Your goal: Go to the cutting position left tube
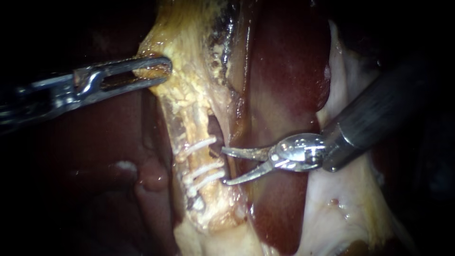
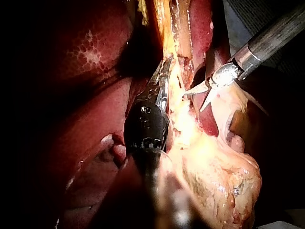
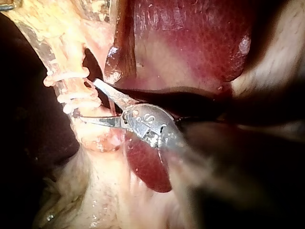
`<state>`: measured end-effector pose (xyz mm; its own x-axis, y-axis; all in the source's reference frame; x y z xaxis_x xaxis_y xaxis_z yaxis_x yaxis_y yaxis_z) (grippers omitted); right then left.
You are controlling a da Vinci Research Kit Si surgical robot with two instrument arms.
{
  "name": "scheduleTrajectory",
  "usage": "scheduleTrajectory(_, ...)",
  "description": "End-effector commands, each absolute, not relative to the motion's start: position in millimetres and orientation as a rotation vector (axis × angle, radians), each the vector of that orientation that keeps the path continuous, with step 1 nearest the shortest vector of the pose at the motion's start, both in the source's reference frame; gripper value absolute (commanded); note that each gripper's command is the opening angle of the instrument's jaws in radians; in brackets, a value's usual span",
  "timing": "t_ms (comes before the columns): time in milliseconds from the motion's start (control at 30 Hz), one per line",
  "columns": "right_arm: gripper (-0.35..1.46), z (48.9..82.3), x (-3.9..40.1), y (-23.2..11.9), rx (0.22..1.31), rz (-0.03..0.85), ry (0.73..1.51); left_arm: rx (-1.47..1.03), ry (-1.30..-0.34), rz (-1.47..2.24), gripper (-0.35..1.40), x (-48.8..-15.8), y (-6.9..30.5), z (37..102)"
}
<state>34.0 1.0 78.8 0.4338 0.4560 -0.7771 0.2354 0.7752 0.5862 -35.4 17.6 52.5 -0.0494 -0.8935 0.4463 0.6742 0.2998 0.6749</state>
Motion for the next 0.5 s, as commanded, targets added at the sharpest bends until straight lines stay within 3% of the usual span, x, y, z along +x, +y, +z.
scheduleTrajectory(33,1.41,78.9,34.3,1.0,0.716,0.152,1.138,0.281,-0.979,-1.299,-0.35,-35.3,17.6,52.4)
scheduleTrajectory(300,1.41,79.1,35.9,1.3,0.739,0.137,1.139,0.281,-0.979,-1.299,-0.35,-35.1,17.4,52.3)
scheduleTrajectory(500,1.40,78.3,36.4,1.4,0.778,0.112,1.195,0.279,-0.978,-1.299,-0.35,-35.0,17.5,52.4)
